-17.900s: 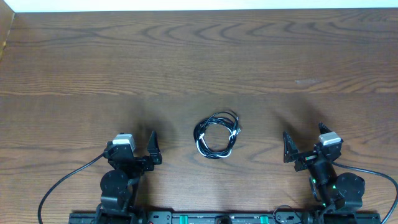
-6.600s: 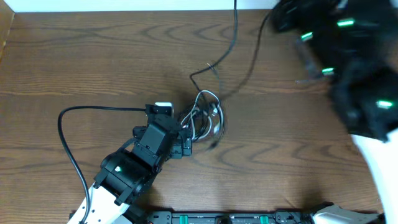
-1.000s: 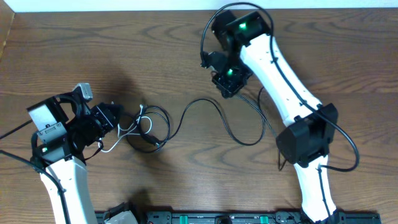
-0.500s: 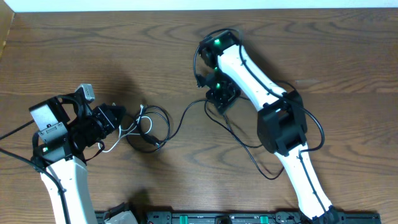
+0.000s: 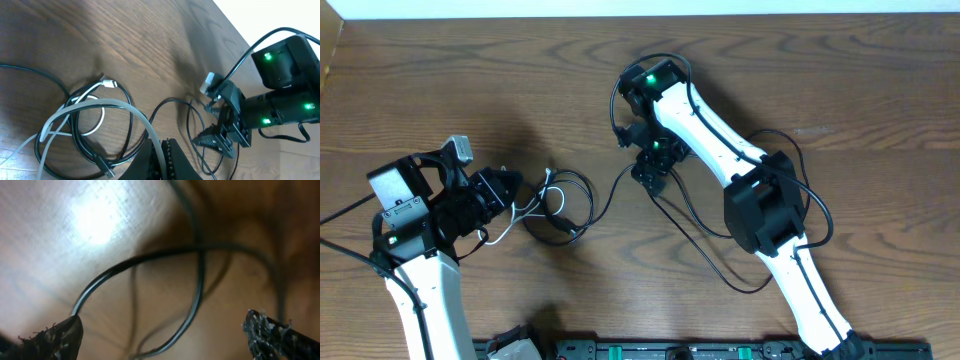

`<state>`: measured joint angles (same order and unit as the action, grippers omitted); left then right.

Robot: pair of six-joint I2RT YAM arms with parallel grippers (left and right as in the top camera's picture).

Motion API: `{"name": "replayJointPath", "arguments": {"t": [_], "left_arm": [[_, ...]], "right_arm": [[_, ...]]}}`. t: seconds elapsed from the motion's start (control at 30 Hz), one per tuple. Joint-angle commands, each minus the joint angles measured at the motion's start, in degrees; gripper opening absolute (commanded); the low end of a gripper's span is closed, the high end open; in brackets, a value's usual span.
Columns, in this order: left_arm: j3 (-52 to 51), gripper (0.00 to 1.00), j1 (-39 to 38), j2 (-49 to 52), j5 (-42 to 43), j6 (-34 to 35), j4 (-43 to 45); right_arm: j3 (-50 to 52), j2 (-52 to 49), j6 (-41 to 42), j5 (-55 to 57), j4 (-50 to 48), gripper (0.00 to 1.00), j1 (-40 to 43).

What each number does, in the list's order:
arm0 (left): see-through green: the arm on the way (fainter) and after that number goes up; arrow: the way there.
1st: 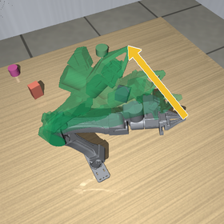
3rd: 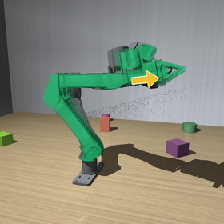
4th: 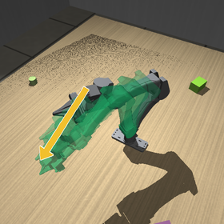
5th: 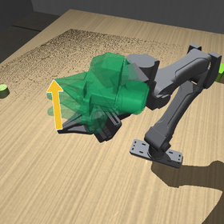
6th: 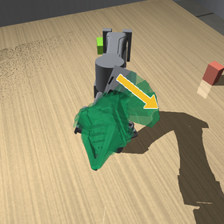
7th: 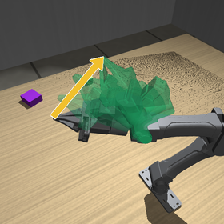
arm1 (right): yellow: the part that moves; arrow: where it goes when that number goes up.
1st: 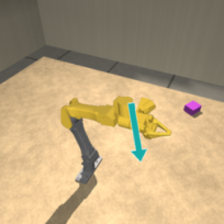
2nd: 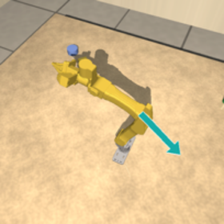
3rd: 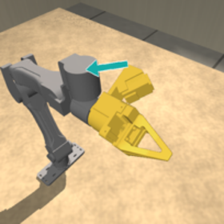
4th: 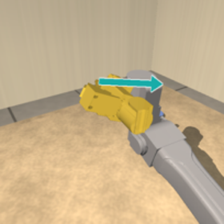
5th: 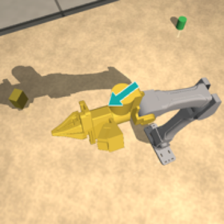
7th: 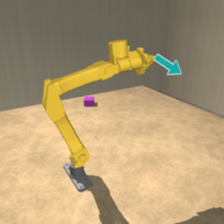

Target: Untangle cables

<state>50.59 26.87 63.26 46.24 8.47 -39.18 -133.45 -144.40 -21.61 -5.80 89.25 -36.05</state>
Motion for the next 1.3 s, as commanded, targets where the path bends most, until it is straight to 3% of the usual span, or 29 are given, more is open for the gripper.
{"name": "replayJointPath", "arguments": {"t": [0.0,0.17,0.5,1.07,1.1,1.27], "left_arm": [[0.2,0.07,-0.2,-0.4,0.9,-1.4,-0.5],[0.2,0.07,-0.2,-0.4,0.9,-2.3,-0.5],[0.2,0.07,-0.2,-0.4,0.9,-2.9,-0.7],[0.2,0.07,-0.2,-0.4,0.9,-2.9,-0.7],[0.2,0.07,-0.2,-0.4,0.9,-2.9,-0.7],[0.2,0.07,-0.2,-0.4,0.9,-2.9,-0.7]], "right_arm": [[-0.4,-0.2,-2.5,2.9,-3.1,0.99,-0.4],[-0.4,-0.2,-2.5,2.1,-6.6,0.99,-0.4],[0.2,-0.3,-2.6,-0.8,-3.1,0.99,-2.5],[16.5,-0.3,-2.4,4.0,-13.8,0.99,-2.0],[17.6,-0.3,-2.4,3.9,-14.6,0.94,-2.0],[19.6,-0.3,-0.2,4.0,-15.0,0.34,-2.6]]}}
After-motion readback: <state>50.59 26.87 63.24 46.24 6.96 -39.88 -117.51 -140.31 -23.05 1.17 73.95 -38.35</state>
